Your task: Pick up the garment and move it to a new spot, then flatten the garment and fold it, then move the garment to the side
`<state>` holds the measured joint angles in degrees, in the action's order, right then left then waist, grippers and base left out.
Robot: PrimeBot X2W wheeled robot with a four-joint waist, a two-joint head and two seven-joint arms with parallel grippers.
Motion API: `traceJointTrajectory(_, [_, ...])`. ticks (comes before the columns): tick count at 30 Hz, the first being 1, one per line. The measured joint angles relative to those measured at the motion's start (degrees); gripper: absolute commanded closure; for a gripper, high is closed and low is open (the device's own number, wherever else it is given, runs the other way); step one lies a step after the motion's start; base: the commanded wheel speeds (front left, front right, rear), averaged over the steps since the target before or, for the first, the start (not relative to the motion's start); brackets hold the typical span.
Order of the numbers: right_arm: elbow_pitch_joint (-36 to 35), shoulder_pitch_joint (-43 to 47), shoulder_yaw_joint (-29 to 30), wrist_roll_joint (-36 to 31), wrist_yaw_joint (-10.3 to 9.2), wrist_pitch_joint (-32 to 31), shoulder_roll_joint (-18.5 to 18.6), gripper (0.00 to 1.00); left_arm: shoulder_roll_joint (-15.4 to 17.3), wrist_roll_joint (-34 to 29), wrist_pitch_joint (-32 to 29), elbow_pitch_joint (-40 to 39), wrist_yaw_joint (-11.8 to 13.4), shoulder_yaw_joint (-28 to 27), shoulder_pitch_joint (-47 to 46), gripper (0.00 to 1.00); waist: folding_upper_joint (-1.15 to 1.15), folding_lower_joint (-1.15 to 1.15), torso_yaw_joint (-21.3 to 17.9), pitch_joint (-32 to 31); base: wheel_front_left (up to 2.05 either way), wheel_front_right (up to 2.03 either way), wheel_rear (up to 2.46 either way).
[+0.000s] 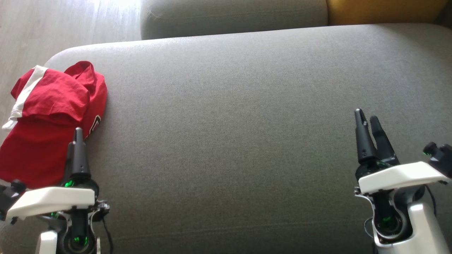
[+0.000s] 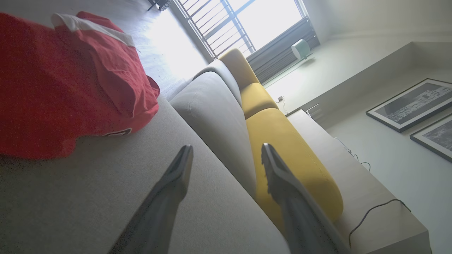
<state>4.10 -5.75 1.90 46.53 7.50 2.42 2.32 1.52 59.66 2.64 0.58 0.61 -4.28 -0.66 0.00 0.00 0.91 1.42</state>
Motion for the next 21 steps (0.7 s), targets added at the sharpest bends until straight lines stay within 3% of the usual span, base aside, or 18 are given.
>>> traceJointTrajectory(15, [-3.3, -0.9, -4.2, -13.8, 0.0, 2.4, 0.0, 0.0, 0.7, -19.0, 2.1, -4.1, 1.7, 6.3, 0.0, 0.0, 0.0, 0.0, -0.1, 0.3, 0.0, 0.0, 0.0])
traceJointTrajectory(21, [-4.1, -0.9, -4.3, -18.5, 0.0, 3.3, 0.0, 0.0, 3.4, -25.3, 3.4, -4.6, 5.3, 11.6, 0.2, 0.0, 0.0, 0.0, -0.2, 0.2, 0.0, 0.0, 0.0])
